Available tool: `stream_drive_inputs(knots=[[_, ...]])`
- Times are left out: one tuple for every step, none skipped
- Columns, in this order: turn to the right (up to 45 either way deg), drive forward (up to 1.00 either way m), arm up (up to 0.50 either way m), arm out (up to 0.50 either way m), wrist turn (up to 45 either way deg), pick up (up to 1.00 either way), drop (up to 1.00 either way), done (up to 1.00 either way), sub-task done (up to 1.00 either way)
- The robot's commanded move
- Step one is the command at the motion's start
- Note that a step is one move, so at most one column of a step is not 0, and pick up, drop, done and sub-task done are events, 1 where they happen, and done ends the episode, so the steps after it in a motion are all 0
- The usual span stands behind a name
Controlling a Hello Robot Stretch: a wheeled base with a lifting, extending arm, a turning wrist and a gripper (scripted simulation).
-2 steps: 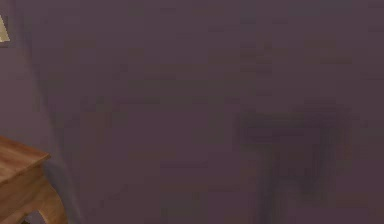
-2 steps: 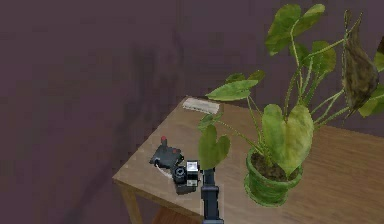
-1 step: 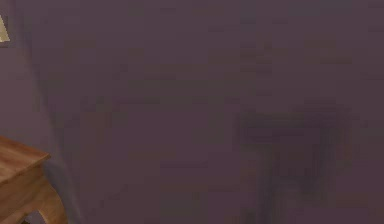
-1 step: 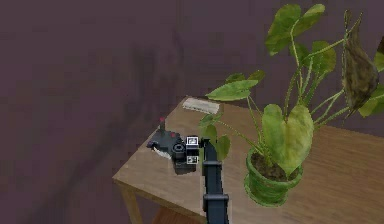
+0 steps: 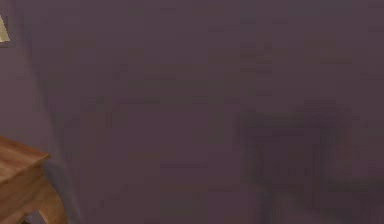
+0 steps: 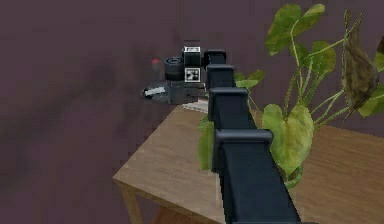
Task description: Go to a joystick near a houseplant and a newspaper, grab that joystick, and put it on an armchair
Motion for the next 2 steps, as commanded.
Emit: stream_drive_inputs(knots=[[0.0,0.0,0.0,0.0,-45.0,0.0,0.0,0.0,0.0],[0.0,0.0,0.0,0.0,-45.0,0.0,0.0,0.0,0.0]])
